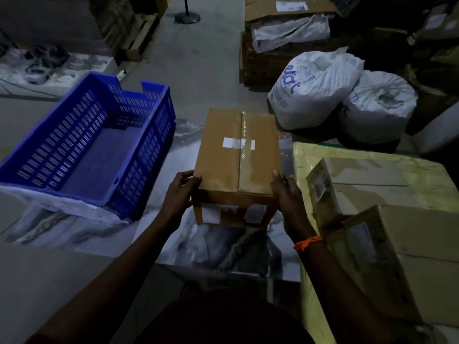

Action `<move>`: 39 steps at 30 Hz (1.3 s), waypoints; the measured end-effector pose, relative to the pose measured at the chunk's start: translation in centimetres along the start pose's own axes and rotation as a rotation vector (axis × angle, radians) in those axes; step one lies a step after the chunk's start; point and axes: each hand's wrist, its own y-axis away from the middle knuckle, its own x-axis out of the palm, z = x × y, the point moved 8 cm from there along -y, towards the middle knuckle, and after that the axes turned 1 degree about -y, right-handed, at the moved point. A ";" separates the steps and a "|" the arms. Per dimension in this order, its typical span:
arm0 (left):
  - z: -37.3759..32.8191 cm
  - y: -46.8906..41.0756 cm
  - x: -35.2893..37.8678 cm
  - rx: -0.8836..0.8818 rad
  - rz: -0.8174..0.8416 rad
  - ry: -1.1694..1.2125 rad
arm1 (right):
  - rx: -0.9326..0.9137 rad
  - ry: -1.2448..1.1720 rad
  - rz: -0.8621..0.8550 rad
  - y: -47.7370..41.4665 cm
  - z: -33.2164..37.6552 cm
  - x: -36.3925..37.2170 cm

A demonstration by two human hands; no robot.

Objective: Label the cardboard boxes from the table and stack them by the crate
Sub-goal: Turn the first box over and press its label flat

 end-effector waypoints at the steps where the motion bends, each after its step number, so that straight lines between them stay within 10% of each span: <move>1: 0.8 0.2 -0.2 -0.018 -0.014 -0.007 | 0.011 0.015 -0.001 0.5 -0.6 0.1; 39: -3.2 -5.5 3.9 0.074 0.093 -0.237 | 0.040 0.205 0.087 -7.0 1.5 1.7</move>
